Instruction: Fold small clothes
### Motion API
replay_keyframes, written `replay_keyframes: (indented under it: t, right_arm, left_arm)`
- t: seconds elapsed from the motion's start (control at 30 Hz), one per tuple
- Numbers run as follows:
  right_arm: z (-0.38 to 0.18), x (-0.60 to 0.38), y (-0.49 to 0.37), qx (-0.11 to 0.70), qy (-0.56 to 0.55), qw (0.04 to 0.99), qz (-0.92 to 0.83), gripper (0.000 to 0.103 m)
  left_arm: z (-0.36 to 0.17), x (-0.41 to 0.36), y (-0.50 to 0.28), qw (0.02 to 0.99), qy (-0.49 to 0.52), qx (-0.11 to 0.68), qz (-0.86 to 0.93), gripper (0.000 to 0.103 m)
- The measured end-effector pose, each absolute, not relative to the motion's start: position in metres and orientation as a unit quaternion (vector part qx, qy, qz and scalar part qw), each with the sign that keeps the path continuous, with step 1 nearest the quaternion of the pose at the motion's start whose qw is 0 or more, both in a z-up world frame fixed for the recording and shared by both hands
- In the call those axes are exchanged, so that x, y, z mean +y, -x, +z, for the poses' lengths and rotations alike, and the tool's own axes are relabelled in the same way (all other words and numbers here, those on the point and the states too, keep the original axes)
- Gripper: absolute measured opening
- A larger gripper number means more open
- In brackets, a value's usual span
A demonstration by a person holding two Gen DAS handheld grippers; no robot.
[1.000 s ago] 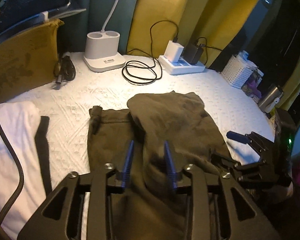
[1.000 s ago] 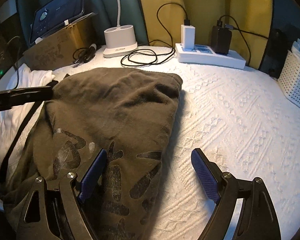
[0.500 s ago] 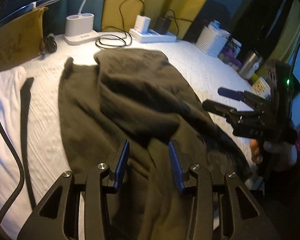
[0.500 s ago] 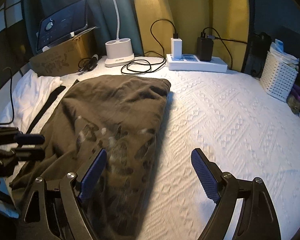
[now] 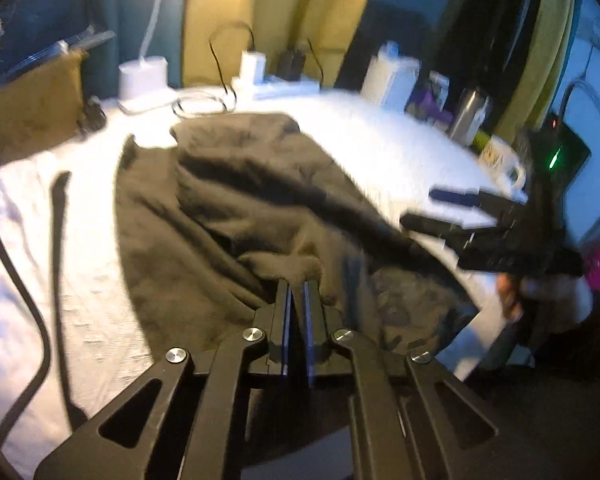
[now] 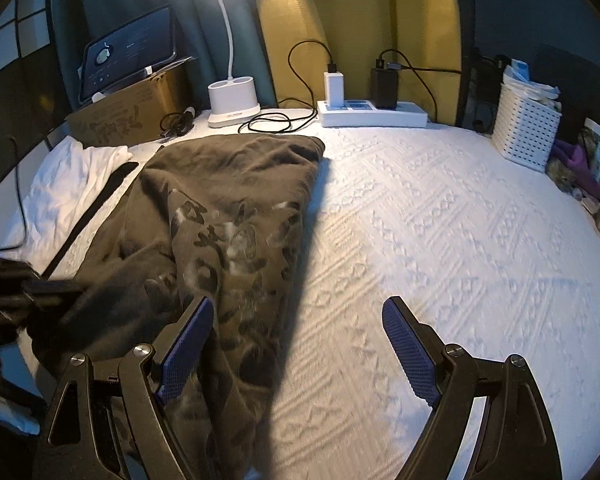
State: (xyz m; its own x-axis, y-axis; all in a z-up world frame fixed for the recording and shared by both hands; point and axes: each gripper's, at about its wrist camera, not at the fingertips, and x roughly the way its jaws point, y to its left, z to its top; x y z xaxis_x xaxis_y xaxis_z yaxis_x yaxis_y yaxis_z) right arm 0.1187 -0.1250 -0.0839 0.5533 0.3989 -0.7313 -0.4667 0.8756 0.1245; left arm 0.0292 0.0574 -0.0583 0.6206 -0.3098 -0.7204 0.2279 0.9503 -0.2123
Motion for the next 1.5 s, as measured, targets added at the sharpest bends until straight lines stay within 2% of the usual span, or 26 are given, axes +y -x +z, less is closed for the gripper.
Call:
replay_keyframes:
  t: [0.2,0.5,0.57,0.63,0.67,0.8,0.87,0.9,1.3,1.5]
  right_arm:
    - [-0.087,-0.131,-0.102,0.405,0.045,0.879,0.247,0.088]
    - [-0.111,-0.128,-0.080,0.428,0.061,0.867,0.249,0.088]
    - [-0.112,-0.130,-0.077,0.429,0.062,0.866,0.250,0.087]
    - [-0.110,-0.132,-0.073,0.427,0.062,0.868,0.248,0.088]
    - [-0.109,-0.134,-0.072,0.425,0.060,0.869,0.248,0.088]
    - [-0.111,-0.135,-0.068,0.426,0.058,0.869,0.246,0.088]
    - [-0.116,-0.132,-0.064,0.430,0.066,0.866,0.247,0.087]
    - [-0.118,-0.131,-0.061,0.431,0.072,0.865,0.246,0.087]
    - [-0.124,-0.139,-0.031,0.423,0.088,0.867,0.248,0.087]
    - [-0.116,-0.143,-0.032,0.444,0.092,0.855,0.251,0.088]
  left_arm:
    - [-0.038,0.076,-0.005,0.911,0.068,0.386,-0.129,0.004]
    - [-0.072,0.097,0.005,0.883,0.109,0.444,-0.107,0.006]
    - [-0.071,0.092,0.010,0.883,0.098,0.445,-0.114,0.013]
    - [-0.069,0.088,0.015,0.883,0.101,0.441,-0.129,0.044]
    - [-0.069,0.087,0.017,0.883,0.106,0.437,-0.136,0.045]
    - [-0.082,0.082,0.014,0.879,0.101,0.446,-0.132,0.043]
    - [-0.095,0.083,0.011,0.873,0.093,0.465,-0.115,0.028]
    - [-0.099,0.084,0.011,0.871,0.090,0.471,-0.109,0.025]
    - [-0.105,0.085,0.025,0.867,0.068,0.484,-0.099,0.025]
    - [-0.087,0.096,0.024,0.872,0.071,0.476,-0.095,0.027]
